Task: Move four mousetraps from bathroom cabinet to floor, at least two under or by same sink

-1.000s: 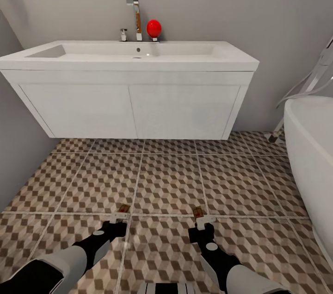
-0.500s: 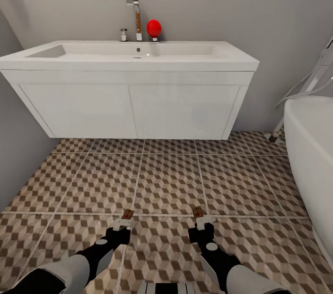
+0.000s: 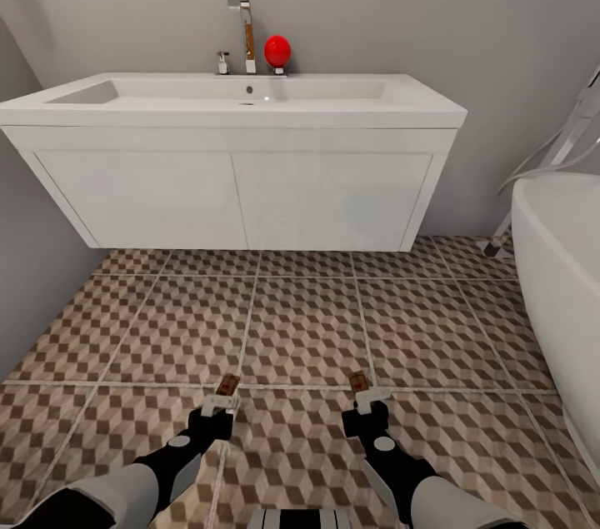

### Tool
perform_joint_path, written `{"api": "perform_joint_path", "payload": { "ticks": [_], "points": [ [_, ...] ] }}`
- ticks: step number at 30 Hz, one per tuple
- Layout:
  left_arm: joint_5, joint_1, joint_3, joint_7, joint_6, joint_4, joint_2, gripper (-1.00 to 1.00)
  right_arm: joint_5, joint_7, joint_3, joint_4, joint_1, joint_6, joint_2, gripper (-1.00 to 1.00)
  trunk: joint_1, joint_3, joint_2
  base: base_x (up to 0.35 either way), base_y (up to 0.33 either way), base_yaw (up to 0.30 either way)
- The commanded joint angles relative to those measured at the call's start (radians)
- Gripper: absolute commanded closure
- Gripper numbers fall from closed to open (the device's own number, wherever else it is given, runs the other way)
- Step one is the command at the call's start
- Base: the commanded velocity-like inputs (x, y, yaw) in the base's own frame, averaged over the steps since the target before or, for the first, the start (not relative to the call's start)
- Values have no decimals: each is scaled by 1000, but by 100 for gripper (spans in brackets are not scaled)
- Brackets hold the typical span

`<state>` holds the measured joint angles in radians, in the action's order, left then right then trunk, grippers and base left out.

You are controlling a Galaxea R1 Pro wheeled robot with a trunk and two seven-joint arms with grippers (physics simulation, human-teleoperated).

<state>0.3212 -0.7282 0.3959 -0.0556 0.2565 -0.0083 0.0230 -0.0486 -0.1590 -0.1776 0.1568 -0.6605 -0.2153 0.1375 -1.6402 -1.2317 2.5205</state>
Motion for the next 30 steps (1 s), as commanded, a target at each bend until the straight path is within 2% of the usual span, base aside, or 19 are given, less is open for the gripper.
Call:
{"api": "perform_joint_path", "payload": {
  "ticks": [1,7,12,14,19,21,30],
  "points": [
    [7,-1,6,-6,16,2,0,100,-6,-8,-5,-1,-1,-1,0,100,0,-1,0,0,0,0],
    [3,0,7,-6,41,-6,1,100,-9,-8,-4,0,-1,0,1,100,0,-1,0,0,0,0],
    [3,-1,10,-6,32,-14,1,100,-7,-8,0,10,-1,10,-1,100,0,-1,0,0,0,0],
    [4,-1,11,-6,14,-36,-5,100,-4,-8,1,14,0,21,-1,100,0,-1,0,0,0,0],
    [5,-2,11,-7,-114,-133,-39,100,2,-8,4,18,-24,121,-1,100,0,-1,0,0,0,0],
    [6,-2,11,-8,-135,-147,-44,100,4,-8,4,19,-39,139,0,100,0,-1,0,0,0,0],
    [5,-3,11,-10,-153,-161,-48,100,5,-9,5,20,-59,162,2,100,0,-1,0,0,0,0]
  ]
}}
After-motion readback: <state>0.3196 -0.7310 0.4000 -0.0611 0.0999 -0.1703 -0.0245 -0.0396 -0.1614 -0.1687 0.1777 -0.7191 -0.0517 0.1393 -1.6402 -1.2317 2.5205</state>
